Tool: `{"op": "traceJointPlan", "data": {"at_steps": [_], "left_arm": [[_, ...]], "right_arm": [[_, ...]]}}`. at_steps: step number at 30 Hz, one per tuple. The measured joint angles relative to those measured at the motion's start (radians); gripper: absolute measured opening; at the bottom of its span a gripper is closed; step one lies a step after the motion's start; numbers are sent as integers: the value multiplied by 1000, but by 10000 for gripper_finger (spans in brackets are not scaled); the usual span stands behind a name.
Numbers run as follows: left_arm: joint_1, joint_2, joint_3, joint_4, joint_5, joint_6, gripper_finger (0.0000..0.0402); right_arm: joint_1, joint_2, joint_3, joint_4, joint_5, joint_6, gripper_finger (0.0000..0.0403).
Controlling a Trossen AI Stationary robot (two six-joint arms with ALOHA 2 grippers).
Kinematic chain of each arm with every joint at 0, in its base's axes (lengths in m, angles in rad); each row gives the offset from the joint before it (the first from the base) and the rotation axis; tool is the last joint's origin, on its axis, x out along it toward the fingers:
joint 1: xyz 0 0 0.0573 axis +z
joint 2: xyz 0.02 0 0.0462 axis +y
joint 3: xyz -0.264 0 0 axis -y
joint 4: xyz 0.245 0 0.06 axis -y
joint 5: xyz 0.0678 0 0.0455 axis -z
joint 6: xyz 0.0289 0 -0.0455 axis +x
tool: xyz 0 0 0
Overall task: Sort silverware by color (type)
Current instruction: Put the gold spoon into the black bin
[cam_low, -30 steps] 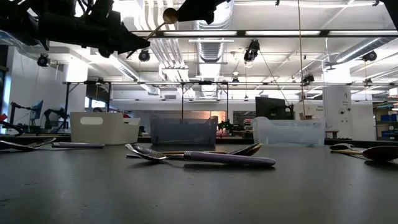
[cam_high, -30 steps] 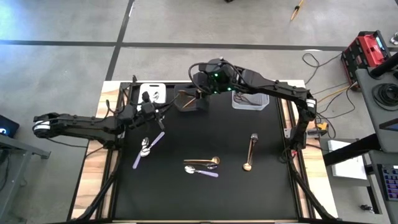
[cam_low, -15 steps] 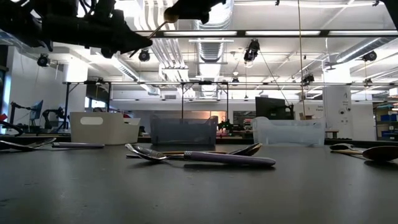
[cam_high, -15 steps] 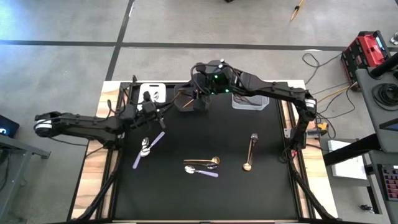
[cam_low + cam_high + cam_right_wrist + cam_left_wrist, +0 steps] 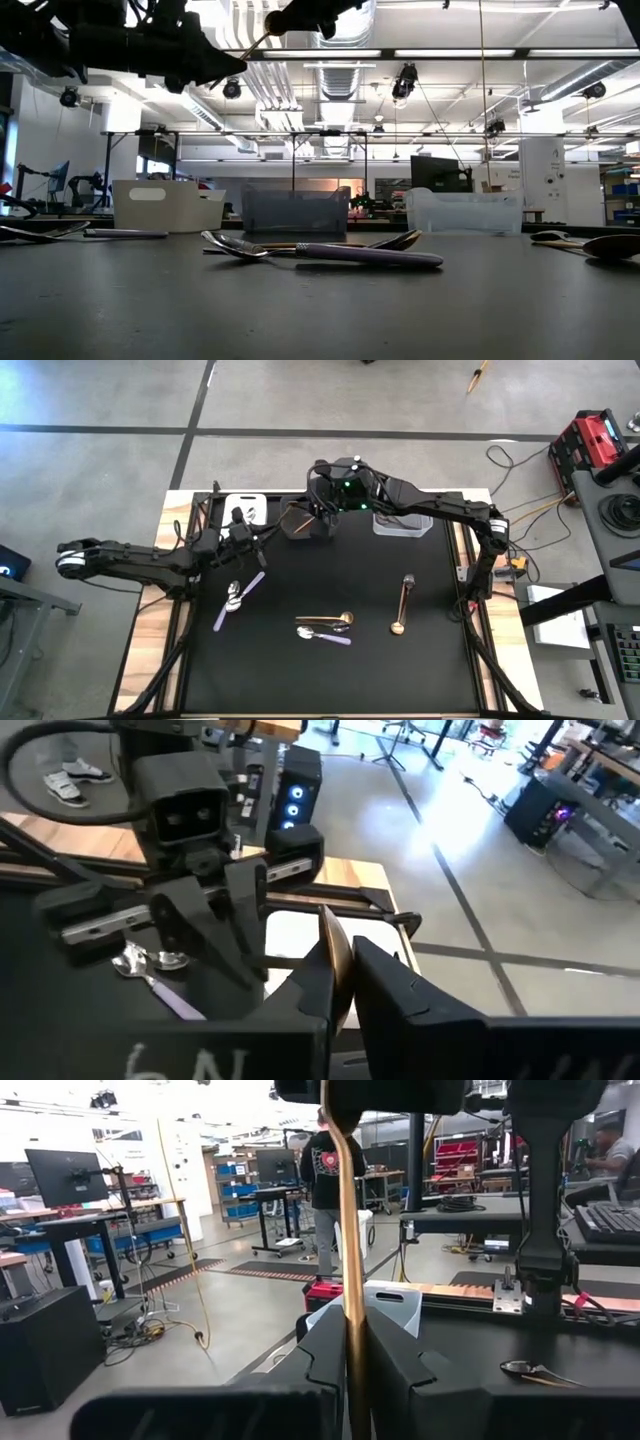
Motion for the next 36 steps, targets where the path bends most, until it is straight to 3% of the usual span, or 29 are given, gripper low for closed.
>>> {"op": "traceJointPlan", "data": {"at_steps": [8, 16, 19, 23, 26, 36], "left_arm": [[1, -3, 0, -1, -1, -27, 68], [5, -37, 0, -10, -12, 6, 172], [13, -65, 0, -8, -70, 74, 210], [15, -124, 0, -8, -182, 176, 246], [14, -177, 0, -40, -202, 196, 256], [14, -313, 0, -188, -186, 164, 232]], "right_arm": [[-4, 0, -1, -10, 41, 47, 13], [-36, 0, -1, -30, 45, 90, 11], [-59, 0, -1, -46, 66, 136, 11], [-92, 0, -1, -98, 173, 185, 11], [-119, 0, -16, -114, 230, 223, 11], [-186, 0, -104, -22, 229, 323, 12]]}}
